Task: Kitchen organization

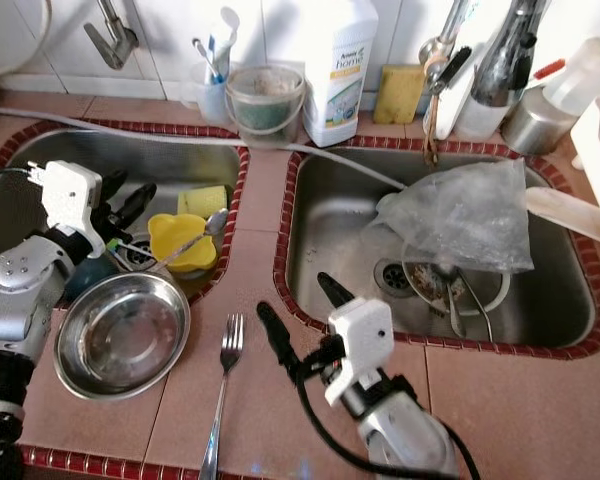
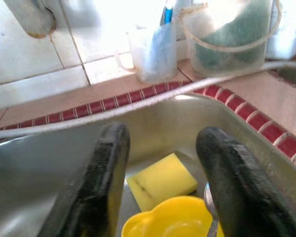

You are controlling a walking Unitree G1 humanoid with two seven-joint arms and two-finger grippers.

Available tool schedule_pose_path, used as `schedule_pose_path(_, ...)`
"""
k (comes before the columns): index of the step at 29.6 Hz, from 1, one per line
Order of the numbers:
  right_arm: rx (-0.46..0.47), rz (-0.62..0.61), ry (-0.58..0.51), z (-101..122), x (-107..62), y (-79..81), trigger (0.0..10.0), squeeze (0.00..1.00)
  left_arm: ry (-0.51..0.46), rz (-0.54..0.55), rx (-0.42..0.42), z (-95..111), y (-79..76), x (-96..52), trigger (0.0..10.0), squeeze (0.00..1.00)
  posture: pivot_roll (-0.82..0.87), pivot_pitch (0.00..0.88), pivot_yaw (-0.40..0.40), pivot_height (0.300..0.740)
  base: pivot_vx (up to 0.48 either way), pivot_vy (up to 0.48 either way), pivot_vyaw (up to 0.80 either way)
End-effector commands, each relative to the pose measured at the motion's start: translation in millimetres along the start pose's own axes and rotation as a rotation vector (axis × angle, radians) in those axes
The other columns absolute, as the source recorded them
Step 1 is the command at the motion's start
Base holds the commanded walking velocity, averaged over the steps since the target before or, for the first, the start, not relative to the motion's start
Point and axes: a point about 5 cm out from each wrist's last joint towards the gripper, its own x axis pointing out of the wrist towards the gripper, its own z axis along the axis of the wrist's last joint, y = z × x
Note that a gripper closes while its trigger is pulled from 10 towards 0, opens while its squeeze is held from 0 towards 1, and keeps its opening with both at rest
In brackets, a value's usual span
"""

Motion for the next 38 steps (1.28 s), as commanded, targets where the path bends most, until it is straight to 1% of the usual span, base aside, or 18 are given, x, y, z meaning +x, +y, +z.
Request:
schedule_pose_path(1, 0.001, -0.029, -0.007, -2, 2.2, -4.6, 10.0, 0.0, -0.019, 0.027, -0.023, 2, -0.4, -2.1, 10.0, 1.0, -0.1, 0.133, 0.041, 0.74, 0.0, 0.0, 0.0)
schedule_pose_path(4, -0.009, -0.051, -0.028, -2, 10.1, -10.9, 10.0, 0.0, -0.033, 0.053, -0.068, 0, -6.9, -3.4, 10.0, 1.0, -0.1, 0.108, 0.043, 0.74, 0.0, 0.0, 0.0)
schedule_pose_path(5, -0.012, -0.063, -0.036, -3, 14.0, -14.0, 10.0, 0.0, -0.037, 0.062, -0.097, -1, -10.4, -4.3, 10.0, 1.0, -0.09, 0.096, 0.044, 0.74, 0.0, 0.0, 0.0)
schedule_pose_path(9, -0.02, -0.074, -0.041, -4, 16.9, -16.8, 10.0, 0.0, -0.043, 0.072, -0.127, -2, -13.2, -5.0, 10.0, 1.0, -0.09, 0.086, 0.046, 0.74, 0.0, 0.0, 0.0)
schedule_pose_path(11, -0.028, -0.105, -0.053, -4, 20.8, -23.1, 10.0, 0.0, -0.042, 0.084, -0.145, -3, -16.9, -6.1, 10.0, 1.0, -0.09, 0.075, 0.044, 0.74, 0.0, 0.0, 0.0)
schedule_pose_path(13, -0.031, -0.117, -0.058, -4, 22.3, -25.8, 10.0, 0.0, -0.04, 0.089, -0.148, -4, -18.4, -6.4, 10.0, 1.0, -0.09, 0.072, 0.042, 0.74, 0.0, 0.0, 0.0)
schedule_pose_path(14, -0.04, -0.136, -0.064, -5, 25.5, -30.5, 10.0, 0.0, -0.042, 0.096, -0.157, -6, -22.6, -7.4, 10.0, 0.87, -0.09, 0.063, 0.038, 0.74, 0.0, 0.0, 0.0)
schedule_pose_path(15, -0.044, -0.145, -0.066, -5, 27.0, -32.6, 10.0, 0.0, -0.04, 0.095, -0.158, -8, -25.4, -8.0, 10.0, 0.32, -0.09, 0.062, 0.037, 0.74, 0.0, 0.0, 0.0)
schedule_pose_path(17, -0.046, -0.148, -0.066, -5, 27.4, -33.2, 10.0, 0.0, -0.038, 0.092, -0.155, -8, -26.3, -8.0, 10.0, 0.32, -0.09, 0.057, 0.038, 0.74, 0.0, 0.0, 0.0)
schedule_pose_path(18, -0.055, -0.159, -0.071, -6, 29.6, -36.0, 10.0, 0.0, -0.038, 0.081, -0.155, -10, -33.0, -9.1, 10.0, 0.0, -0.09, 0.051, 0.037, 0.74, 0.0, 0.0, 0.0)
schedule_pose_path(19, -0.055, -0.159, -0.071, -6, 29.6, -36.0, 10.0, 0.0, -0.038, 0.081, -0.155, -10, -33.0, -9.1, 10.0, 0.0, -0.09, 0.051, 0.037, 0.74, 0.0, 0.0, 0.0)
schedule_pose_path(22, -0.061, -0.176, -0.077, -6, 32.1, -39.2, 10.0, 0.0, -0.042, 0.076, -0.171, -11, -39.3, -10.2, 10.0, 0.0, -0.09, 0.041, 0.037, 0.74, 0.0, 0.0, 0.0)
schedule_pose_path(23, -0.062, -0.195, -0.088, -7, 35.4, -42.0, 10.0, 0.0, -0.048, 0.083, -0.213, -12, -45.3, -11.9, 10.0, 0.0, -0.09, 0.023, 0.039, 0.74, 0.0, 0.0, 0.0)
schedule_pose_path(25, -0.062, -0.201, -0.097, -8, 38.1, -42.9, 10.0, 0.0, -0.054, 0.084, -0.235, -13, -50.0, -13.2, 10.0, 0.0, -0.09, 0.019, 0.039, 0.74, 0.0, 0.0, 0.0)
schedule_pose_path(27, -0.061, -0.203, -0.107, -7, 42.1, -43.2, 10.0, 0.0, -0.041, 0.086, -0.239, -16, -56.8, -14.0, 10.0, 0.0, -0.1, 0.001, 0.043, 0.74, 0.0, 0.0, 0.0)
schedule_pose_path(29, -0.061, -0.203, -0.107, -7, 42.1, -43.2, 10.0, 0.0, -0.041, 0.086, -0.239, -16, -56.8, -14.0, 10.0, 0.0, -0.1, 0.001, 0.043, 0.74, 0.0, 0.0, 0.0)
schedule_pose_path(33, -0.067, -0.212, -0.124, -9, 47.6, -45.8, 10.0, 0.0, -0.039, 0.077, -0.263, -19, -69.2, -15.8, 10.0, 0.0, -0.1, 0.0, 0.054, 0.74, 0.0, 0.0, 0.0)
schedule_pose_path(38, -0.073, -0.22, -0.137, -9, 50.3, -47.8, 10.0, 0.0, -0.035, 0.069, -0.238, -18, -74.0, -14.2, 10.0, 0.0, -0.11, 0.0, 0.061, 0.74, 0.0, 0.0, 0.0)
